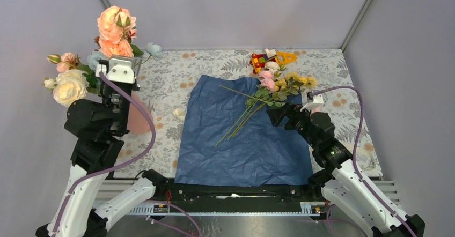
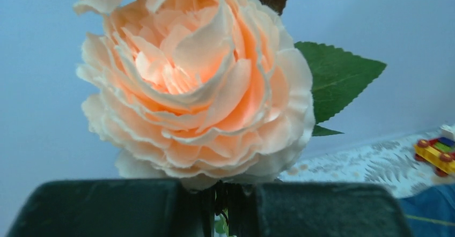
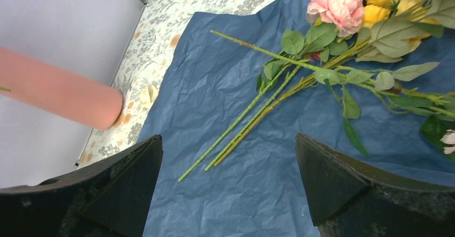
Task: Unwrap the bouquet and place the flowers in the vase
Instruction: Insert the fake flower into the vase.
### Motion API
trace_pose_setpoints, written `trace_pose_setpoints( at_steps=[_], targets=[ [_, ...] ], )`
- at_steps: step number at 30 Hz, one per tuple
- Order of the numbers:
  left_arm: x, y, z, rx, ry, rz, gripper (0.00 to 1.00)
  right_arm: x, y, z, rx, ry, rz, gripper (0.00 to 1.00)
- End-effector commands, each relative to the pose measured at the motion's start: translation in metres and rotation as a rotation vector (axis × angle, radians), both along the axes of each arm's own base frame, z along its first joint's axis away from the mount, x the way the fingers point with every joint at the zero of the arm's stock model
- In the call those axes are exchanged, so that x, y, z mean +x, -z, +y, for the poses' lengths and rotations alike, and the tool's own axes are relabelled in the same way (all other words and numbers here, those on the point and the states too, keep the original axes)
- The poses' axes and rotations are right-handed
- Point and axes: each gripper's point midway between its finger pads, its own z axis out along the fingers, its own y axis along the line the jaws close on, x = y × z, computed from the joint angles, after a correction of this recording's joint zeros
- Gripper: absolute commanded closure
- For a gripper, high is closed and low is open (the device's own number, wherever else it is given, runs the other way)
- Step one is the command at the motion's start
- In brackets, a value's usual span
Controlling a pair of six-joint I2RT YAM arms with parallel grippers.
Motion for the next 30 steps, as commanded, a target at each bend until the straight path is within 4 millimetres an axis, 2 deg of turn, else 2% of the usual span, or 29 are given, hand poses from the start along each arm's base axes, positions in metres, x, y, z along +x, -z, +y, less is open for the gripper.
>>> trace_pose_setpoints(
  at_steps=[1,4,10,21,27,30],
  targets=[
    [0.004,-0.046,0.007,0.088,-0.083,-0.142,1.00,0.001,-0.010,0.010,0.083,-0.035,-0.026,0.00],
    [0.009,-0.052,0.004,0.109,-0.083,-0.169,1.00,-0.002,-0.007,0.016,0.114,-0.063,-0.015,0.00],
    [0.024,-0.053,-0.004,0.180,-0.108,-0.184,1.00,-0.002,-0.001,0.021,0.124,-0.084,0.009,0.00],
    [0.012,-0.075,-0.001,0.189,-0.096,-0.222,1.00,-0.001,0.010,0.028,0.134,-0.110,0.053,0.00],
    [0.009,-0.079,0.002,0.201,-0.109,-0.223,1.00,-0.001,0.010,0.031,0.143,-0.122,0.062,0.00],
    [0.013,-0.075,0.003,0.202,-0.125,-0.206,1.00,-0.002,0.010,0.031,0.148,-0.124,0.063,0.00]
  ],
)
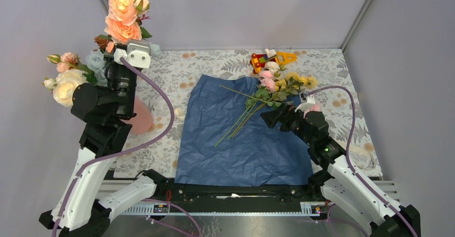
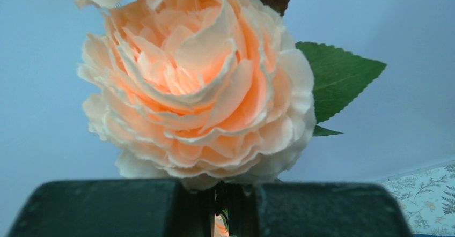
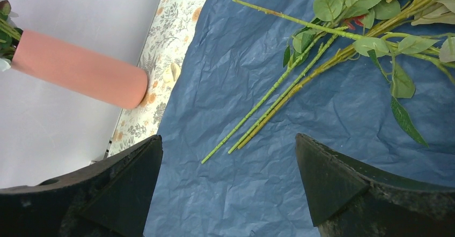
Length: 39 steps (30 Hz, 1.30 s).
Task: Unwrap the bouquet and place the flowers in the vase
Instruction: Insert the fake flower into the vase.
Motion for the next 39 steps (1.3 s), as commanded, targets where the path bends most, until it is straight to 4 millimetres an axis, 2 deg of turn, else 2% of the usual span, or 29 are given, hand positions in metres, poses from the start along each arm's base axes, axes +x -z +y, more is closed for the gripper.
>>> trace_pose_setpoints(
  at_steps=[1,7,13,26,39],
  targets=[
    [-0.009,-0.017,0.010,-0.018,-0.028,-0.051,1.00,0.002,-0.012,0.003,0.039,-0.009,-0.037,0.00],
    [0.001,0.019,0.011,-0.046,-0.048,0.003,1.00,0.000,-0.008,0.003,0.043,-0.013,-0.025,0.00],
    [0.017,0.045,0.012,-0.031,-0.087,0.079,1.00,-0.002,-0.006,0.004,0.047,-0.021,-0.020,0.00],
    [0.028,0.064,0.035,-0.094,-0.141,0.077,1.00,-0.003,-0.004,0.004,0.046,-0.032,-0.018,0.00],
    [0.026,0.090,0.033,-0.256,-0.026,0.133,1.00,-0.006,-0.003,0.005,0.049,-0.043,-0.014,0.00]
  ],
)
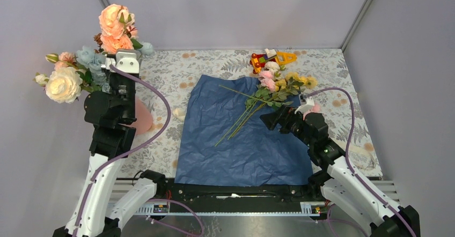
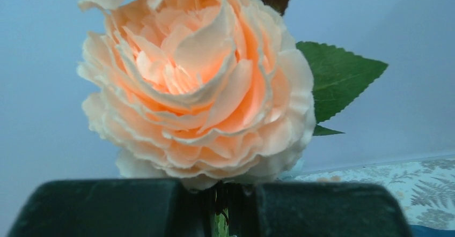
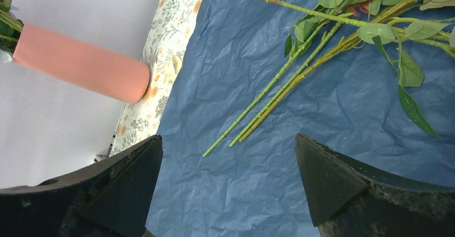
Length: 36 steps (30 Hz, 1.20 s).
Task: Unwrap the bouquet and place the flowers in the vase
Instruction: Insert the fake flower into the vase.
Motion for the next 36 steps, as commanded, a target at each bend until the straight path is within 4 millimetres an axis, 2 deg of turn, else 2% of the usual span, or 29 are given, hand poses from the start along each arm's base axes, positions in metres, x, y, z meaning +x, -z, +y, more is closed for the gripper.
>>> trace_pose_setpoints(
  at_steps=[1,7,14,18,24,30,36],
  targets=[
    [0.010,0.028,-0.004,-0.084,0.040,0.077,1.00,-0.001,-0.011,0.004,0.032,-0.027,-0.038,0.00],
    [0.009,0.026,-0.003,-0.167,0.059,0.094,1.00,-0.002,-0.007,0.004,0.034,-0.030,-0.026,0.00],
    [-0.008,-0.006,0.008,-0.248,0.032,0.037,1.00,-0.004,0.000,0.006,0.040,-0.038,-0.001,0.00],
    [-0.009,-0.011,0.013,-0.258,0.006,0.042,1.00,-0.006,0.004,0.008,0.055,-0.043,0.014,0.00],
    [-0.002,0.009,0.030,-0.229,-0.110,0.066,1.00,-0.008,0.006,0.008,0.059,-0.049,0.017,0.00],
    [0.012,0.030,0.037,-0.192,-0.142,0.078,1.00,-0.010,0.007,0.008,0.060,-0.053,0.013,0.00],
    [0.012,0.041,0.052,-0.207,-0.189,0.062,1.00,-0.012,0.011,0.007,0.056,-0.056,0.014,0.00]
  ],
)
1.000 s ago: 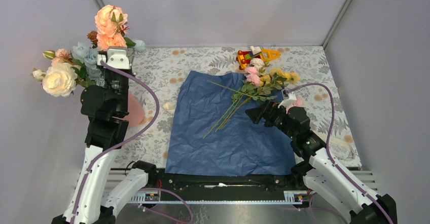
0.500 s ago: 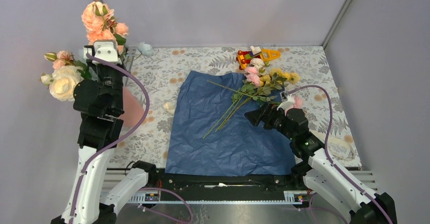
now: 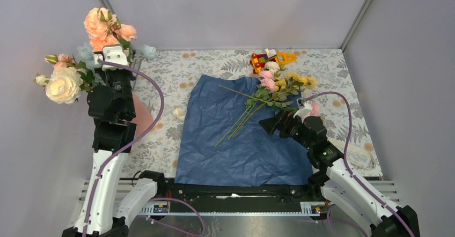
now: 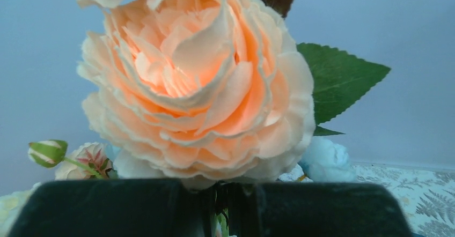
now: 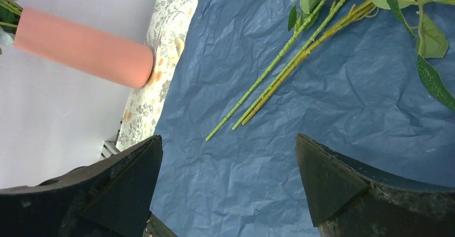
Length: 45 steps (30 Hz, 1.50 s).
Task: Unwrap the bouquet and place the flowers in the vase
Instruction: Insert the fake flower into the vase.
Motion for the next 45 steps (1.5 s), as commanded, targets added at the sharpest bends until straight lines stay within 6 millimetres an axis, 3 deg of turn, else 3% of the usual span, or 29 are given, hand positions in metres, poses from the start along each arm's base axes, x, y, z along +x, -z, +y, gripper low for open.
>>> trace_pose_setpoints(
  at_steps=[1,6,14,23,37,45],
  targets=[
    [0.001,0.017,0.019,-0.023,-0.078,0.013,1.00,0.000,-0.008,0.002,0.026,-0.016,-0.036,0.00],
    [0.005,0.043,0.030,-0.115,-0.097,0.044,1.00,0.000,-0.007,0.005,0.042,-0.028,-0.033,0.00],
    [0.013,0.084,0.031,-0.192,-0.066,0.113,1.00,-0.002,-0.009,0.006,0.045,-0.039,-0.039,0.00],
    [0.019,0.124,0.051,-0.240,-0.115,0.201,1.00,-0.002,-0.009,0.007,0.044,-0.046,-0.042,0.00],
    [0.012,0.099,0.078,-0.244,-0.243,0.138,1.00,-0.005,-0.017,0.010,0.056,-0.070,-0.060,0.00],
    [0.018,0.082,0.078,-0.259,-0.224,0.125,1.00,-0.005,-0.017,0.010,0.056,-0.072,-0.060,0.00]
  ],
)
